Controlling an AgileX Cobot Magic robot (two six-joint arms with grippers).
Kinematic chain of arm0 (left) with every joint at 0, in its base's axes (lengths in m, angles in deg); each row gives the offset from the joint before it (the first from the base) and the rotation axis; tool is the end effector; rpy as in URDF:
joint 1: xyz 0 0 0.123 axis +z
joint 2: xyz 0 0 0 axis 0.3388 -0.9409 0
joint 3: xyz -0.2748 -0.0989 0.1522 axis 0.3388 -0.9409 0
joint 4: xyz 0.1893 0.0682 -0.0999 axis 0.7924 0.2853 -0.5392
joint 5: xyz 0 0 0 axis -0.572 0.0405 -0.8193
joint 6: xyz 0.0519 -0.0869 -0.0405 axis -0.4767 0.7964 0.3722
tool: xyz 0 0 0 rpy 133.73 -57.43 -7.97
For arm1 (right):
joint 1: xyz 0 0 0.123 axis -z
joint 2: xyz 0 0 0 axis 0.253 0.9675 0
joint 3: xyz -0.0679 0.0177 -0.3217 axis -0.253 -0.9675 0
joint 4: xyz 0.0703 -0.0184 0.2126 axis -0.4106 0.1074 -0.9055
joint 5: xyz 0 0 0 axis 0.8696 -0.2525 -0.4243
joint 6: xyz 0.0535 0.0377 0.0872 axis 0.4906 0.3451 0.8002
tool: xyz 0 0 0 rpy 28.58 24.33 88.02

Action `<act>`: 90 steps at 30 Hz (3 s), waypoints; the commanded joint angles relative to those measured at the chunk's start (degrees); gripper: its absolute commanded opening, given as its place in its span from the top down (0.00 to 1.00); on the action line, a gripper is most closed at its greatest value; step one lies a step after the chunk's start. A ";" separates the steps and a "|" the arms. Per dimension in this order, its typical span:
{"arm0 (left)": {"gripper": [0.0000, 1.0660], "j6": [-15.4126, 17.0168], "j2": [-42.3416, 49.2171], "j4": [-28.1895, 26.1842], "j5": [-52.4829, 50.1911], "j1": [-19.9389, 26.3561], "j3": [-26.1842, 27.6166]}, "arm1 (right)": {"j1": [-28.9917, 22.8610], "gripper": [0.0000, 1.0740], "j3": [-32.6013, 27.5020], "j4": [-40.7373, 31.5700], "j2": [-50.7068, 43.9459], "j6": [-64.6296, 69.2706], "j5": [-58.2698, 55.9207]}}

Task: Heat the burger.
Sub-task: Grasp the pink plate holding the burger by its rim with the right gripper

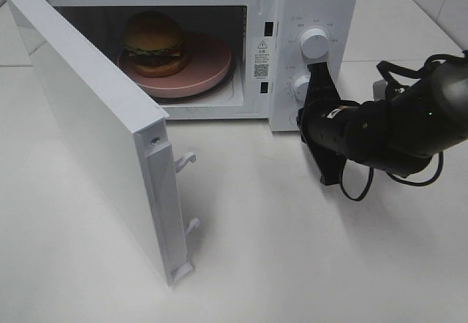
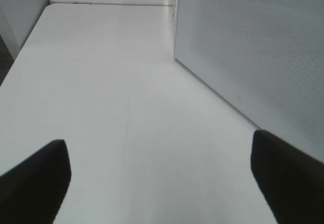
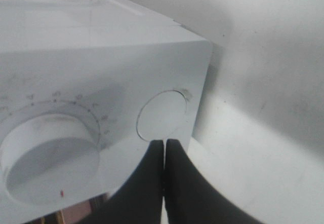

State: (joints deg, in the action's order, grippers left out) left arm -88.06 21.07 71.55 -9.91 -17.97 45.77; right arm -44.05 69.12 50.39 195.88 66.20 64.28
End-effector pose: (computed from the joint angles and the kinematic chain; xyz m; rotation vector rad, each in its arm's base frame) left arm -0.0577 -0.0101 0.2593 -0.0056 2.0104 -0.0697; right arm 0.3413 0.1456 0.1752 1.4728 1.6656 0.9423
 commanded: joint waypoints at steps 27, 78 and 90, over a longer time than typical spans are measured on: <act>0.17 0.29 1.03 -0.40 -0.46 0.29 0.00 | 0.52 1.00 -2.41 2.35 -20.00 -64.34 -43.54; 0.17 0.29 1.03 -0.40 -0.46 0.29 0.00 | 0.52 0.69 11.12 35.29 -26.30 -152.69 -75.40; 0.17 0.29 1.03 -0.40 -0.46 0.29 0.00 | 0.34 0.11 11.12 34.72 -25.84 -148.97 -71.68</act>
State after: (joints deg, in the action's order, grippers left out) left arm -88.06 21.07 71.55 -9.91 -17.97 45.77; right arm -43.93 79.78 85.34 170.21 -84.03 -7.74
